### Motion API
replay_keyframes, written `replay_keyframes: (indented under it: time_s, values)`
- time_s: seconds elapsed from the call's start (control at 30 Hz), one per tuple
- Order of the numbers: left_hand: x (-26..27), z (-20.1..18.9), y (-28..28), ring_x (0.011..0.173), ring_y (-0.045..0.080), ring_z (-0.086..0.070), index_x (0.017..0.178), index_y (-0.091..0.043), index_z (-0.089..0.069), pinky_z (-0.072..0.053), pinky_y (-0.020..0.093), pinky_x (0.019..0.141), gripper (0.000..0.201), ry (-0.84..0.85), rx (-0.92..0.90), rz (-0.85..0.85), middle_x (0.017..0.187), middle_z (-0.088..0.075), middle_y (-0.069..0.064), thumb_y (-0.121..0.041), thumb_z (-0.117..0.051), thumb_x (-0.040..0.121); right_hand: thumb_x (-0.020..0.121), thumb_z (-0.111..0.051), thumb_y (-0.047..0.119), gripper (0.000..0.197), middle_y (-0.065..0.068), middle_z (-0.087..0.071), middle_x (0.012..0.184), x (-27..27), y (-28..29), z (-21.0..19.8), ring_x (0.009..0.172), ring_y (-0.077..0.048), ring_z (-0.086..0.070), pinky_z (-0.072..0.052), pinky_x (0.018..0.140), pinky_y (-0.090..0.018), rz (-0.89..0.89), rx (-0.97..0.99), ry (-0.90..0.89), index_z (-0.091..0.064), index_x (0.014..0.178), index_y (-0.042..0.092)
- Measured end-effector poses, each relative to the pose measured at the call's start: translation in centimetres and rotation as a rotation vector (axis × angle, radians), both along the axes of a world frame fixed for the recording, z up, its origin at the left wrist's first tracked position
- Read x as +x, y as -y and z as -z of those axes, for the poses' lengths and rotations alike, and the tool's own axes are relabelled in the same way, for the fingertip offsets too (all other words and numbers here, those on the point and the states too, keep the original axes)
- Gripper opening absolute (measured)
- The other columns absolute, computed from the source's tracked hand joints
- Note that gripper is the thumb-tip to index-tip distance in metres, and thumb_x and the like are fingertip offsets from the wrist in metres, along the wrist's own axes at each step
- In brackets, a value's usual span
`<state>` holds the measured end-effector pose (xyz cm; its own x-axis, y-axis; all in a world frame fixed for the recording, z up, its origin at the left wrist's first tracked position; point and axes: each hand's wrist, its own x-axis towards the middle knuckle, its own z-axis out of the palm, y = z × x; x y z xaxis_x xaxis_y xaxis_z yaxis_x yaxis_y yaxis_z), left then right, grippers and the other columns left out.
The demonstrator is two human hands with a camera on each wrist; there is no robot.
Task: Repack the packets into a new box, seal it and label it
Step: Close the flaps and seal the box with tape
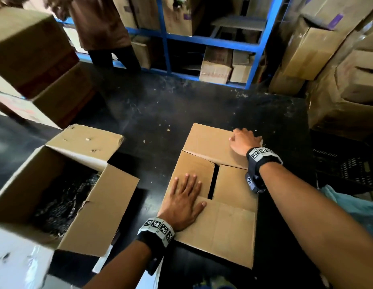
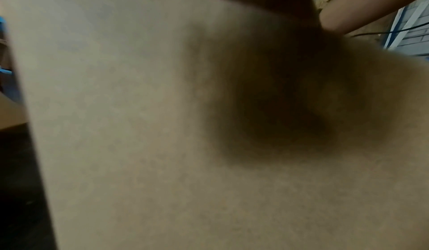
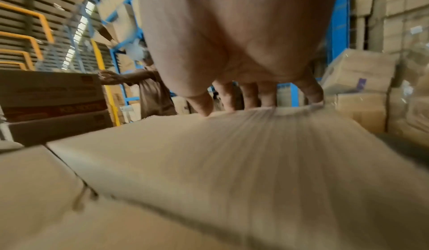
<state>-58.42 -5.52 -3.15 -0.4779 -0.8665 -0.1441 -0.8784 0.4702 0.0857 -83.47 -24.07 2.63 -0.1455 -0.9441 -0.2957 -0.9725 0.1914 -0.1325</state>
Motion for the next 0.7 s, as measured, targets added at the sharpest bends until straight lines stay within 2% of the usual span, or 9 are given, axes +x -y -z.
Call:
replay_keyframes:
  time_s: [0.1, 0.23, 0.3, 0.37, 0.47, 0.57, 0.63, 0.7]
  values:
    - [-0.1, 0.0, 0.0, 0.154, 0.029, -0.004, 0.157, -0.017, -0.024, 0.003, 0.051, 0.121, 0.073, -0.022, 0.006, -0.007, 0.167, -0.012, 0.007, -0.06, -0.018, 0.1, 0.099, -0.05, 0.022, 0.037, -0.016, -0.054, 0.137, 0.0, -2.1, -3.9, 0.131, -0.038, -0.046, -0.036, 0.108, -0.06, -0.049, -0.172, -0.036, -0.054, 0.134, 0.016]
    - [-0.1, -0.4, -0.1, 0.154, 0.029, 0.001, 0.158, -0.018, -0.02, 0.006, 0.051, 0.122, 0.072, -0.04, 0.021, 0.001, 0.167, -0.008, 0.007, -0.058, -0.015, 0.1, 0.099, -0.05, 0.013, 0.034, -0.01, -0.062, 0.122, 0.7, -8.8, -7.9, 0.117, -0.033, -0.057, -0.047, 0.097, -0.05, -0.12, -0.382, 0.019, -0.059, 0.131, 0.021]
    - [0.4, -0.6, -0.3, 0.154, 0.03, -0.004, 0.158, -0.016, -0.022, -0.003, 0.049, 0.124, 0.07, -0.043, 0.011, 0.048, 0.167, -0.012, 0.008, -0.056, -0.014, 0.101, 0.099, -0.052, 0.013, 0.032, -0.005, -0.065, 0.114, 1.5, -13.1, -7.9, 0.11, -0.027, -0.061, -0.051, 0.092, -0.047, -0.14, -0.425, 0.098, -0.063, 0.126, 0.025]
    - [1.7, -0.5, -0.9, 0.154, 0.029, -0.011, 0.157, -0.013, -0.026, -0.011, 0.046, 0.125, 0.067, -0.073, -0.017, 0.128, 0.165, -0.019, 0.01, -0.051, -0.016, 0.103, 0.099, -0.054, 0.015, 0.033, 0.0, -0.067, 0.113, 2.5, -17.1, -6.8, 0.107, -0.021, -0.062, -0.053, 0.093, -0.045, -0.185, -0.424, 0.173, -0.066, 0.127, 0.028]
    - [4.3, 0.3, -2.7, 0.152, 0.027, -0.021, 0.155, -0.01, -0.031, -0.013, 0.043, 0.125, 0.061, -0.146, -0.046, 0.246, 0.163, -0.025, 0.009, -0.045, -0.021, 0.105, 0.101, -0.055, 0.018, 0.034, 0.002, -0.067, 0.127, 3.6, -21.7, -3.8, 0.118, -0.019, -0.061, -0.049, 0.103, -0.04, -0.243, -0.388, 0.23, -0.066, 0.132, 0.026]
    - [6.6, 0.9, -4.7, 0.154, 0.021, -0.01, 0.158, -0.014, -0.022, -0.004, 0.034, 0.125, 0.058, -0.191, -0.036, 0.302, 0.165, -0.015, 0.003, -0.041, -0.019, 0.107, 0.106, -0.044, 0.034, 0.042, 0.001, -0.048, 0.154, 4.7, -24.5, -0.4, 0.143, -0.018, -0.042, -0.035, 0.117, -0.044, -0.165, -0.231, 0.165, -0.049, 0.148, 0.03]
    - [7.0, 0.8, -5.2, 0.154, 0.022, -0.001, 0.159, -0.015, -0.015, -0.005, 0.036, 0.125, 0.058, -0.205, -0.046, 0.319, 0.167, -0.005, 0.004, -0.041, -0.017, 0.107, 0.107, -0.035, 0.046, 0.052, 0.0, -0.029, 0.166, 5.5, -25.8, 1.2, 0.153, -0.02, -0.025, -0.023, 0.123, -0.051, -0.11, -0.115, 0.083, -0.033, 0.156, 0.03]
    - [6.6, 0.3, -5.0, 0.154, 0.025, 0.006, 0.16, -0.014, -0.008, -0.005, 0.039, 0.125, 0.063, -0.193, -0.044, 0.282, 0.167, 0.004, 0.007, -0.046, -0.017, 0.106, 0.105, -0.029, 0.056, 0.063, 0.0, -0.011, 0.171, 6.4, -26.9, 2.0, 0.158, -0.022, -0.011, -0.012, 0.124, -0.056, -0.079, -0.051, 0.047, -0.02, 0.161, 0.029]
